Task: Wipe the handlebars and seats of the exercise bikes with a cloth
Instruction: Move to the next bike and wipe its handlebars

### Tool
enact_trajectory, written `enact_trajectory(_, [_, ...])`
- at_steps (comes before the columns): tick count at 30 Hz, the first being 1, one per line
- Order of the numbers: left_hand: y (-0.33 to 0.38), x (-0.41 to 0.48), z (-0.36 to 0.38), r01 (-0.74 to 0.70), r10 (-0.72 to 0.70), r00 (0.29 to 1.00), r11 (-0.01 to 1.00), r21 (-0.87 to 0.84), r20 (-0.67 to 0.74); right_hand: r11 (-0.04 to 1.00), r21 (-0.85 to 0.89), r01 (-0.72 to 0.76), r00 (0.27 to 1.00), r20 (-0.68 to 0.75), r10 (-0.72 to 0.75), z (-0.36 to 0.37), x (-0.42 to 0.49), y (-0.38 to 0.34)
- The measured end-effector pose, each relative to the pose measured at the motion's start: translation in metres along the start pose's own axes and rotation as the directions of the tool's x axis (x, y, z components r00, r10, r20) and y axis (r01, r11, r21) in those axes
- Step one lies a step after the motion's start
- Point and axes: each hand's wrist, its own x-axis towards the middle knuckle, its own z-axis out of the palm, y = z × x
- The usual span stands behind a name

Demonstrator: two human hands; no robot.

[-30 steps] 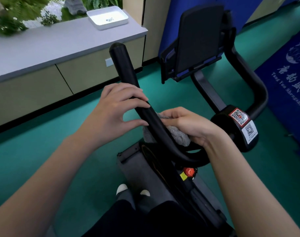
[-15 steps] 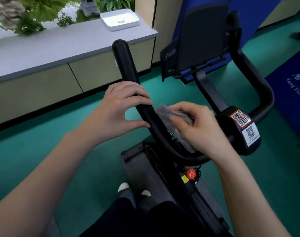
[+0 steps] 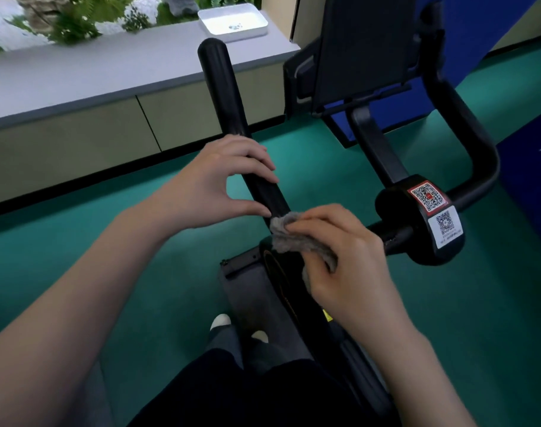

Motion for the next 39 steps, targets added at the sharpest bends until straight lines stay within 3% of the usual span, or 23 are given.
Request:
enact_trajectory(3, [0.002, -0.001, 0.002, 0.019, -0.019, 1.0, 1.0, -0.02, -0.013, 1.0, -0.006, 0.008, 1.0, -0.006, -0.008, -0.016, -0.018, 0.012])
enact_trajectory(8, [0.001, -0.002, 0.002, 0.04, -0.041, 0.999, 0.998, -0.039, -0.016, 0.999, -0.04, -0.031, 0.981, -0.195, 0.022, -0.01, -0.008, 0.006])
enact_trajectory(11, [0.0, -0.002, 0.002, 0.016, -0.016, 1.0, 1.0, -0.025, -0.015, 0.997, -0.083, 0.004, 0.992, -0.126, -0.014, 0.009, -0.012, -0.007])
enact_trajectory(17, [-0.006, -0.002, 0.004, -0.032, 0.031, 0.999, 0.999, -0.022, -0.028, 0.958, -0.081, -0.274, 0.944, -0.211, 0.252, -0.022, -0.013, 0.006])
enact_trajectory(19, [-0.009, -0.002, 0.005, -0.058, 0.057, 0.998, 0.998, -0.021, -0.037, 0.949, -0.099, -0.3, 0.935, -0.228, 0.271, -0.018, 0.008, -0.002])
enact_trajectory(22, [-0.014, -0.002, 0.006, -0.11, 0.11, 0.993, 0.994, -0.014, -0.05, 0.924, -0.139, -0.355, 0.934, -0.09, 0.346, 0.002, 0.036, -0.014])
enact_trajectory(26, [-0.021, -0.002, 0.005, -0.139, 0.139, 0.989, 0.99, 0.007, -0.053, 0.832, -0.297, -0.469, 0.849, 0.107, 0.517, -0.001, 0.041, -0.018])
enact_trajectory(28, [-0.023, -0.001, 0.004, -0.138, 0.138, 0.989, 0.99, 0.009, -0.053, 0.794, -0.393, -0.464, 0.832, 0.113, 0.543, -0.013, 0.037, -0.018])
enact_trajectory(31, [-0.027, 0.0, 0.003, -0.161, 0.162, 0.986, 0.987, 0.019, -0.049, 0.755, -0.368, -0.542, 0.837, -0.152, 0.526, -0.01, 0.024, -0.015])
enact_trajectory(35, [-0.031, 0.002, 0.003, -0.217, 0.219, 0.975, 0.975, 0.051, -0.044, 0.782, -0.242, -0.575, 0.774, -0.469, 0.425, 0.028, -0.005, -0.02])
enact_trajectory(37, [-0.033, 0.005, 0.001, -0.259, 0.261, 0.965, 0.964, 0.053, -0.02, 0.799, -0.089, -0.594, 0.627, -0.675, 0.39, 0.047, -0.019, -0.026])
enact_trajectory(39, [-0.034, 0.009, 0.0, -0.292, 0.293, 0.956, 0.955, 0.044, -0.006, 0.802, 0.078, -0.592, 0.372, -0.857, 0.358, 0.068, -0.03, -0.033])
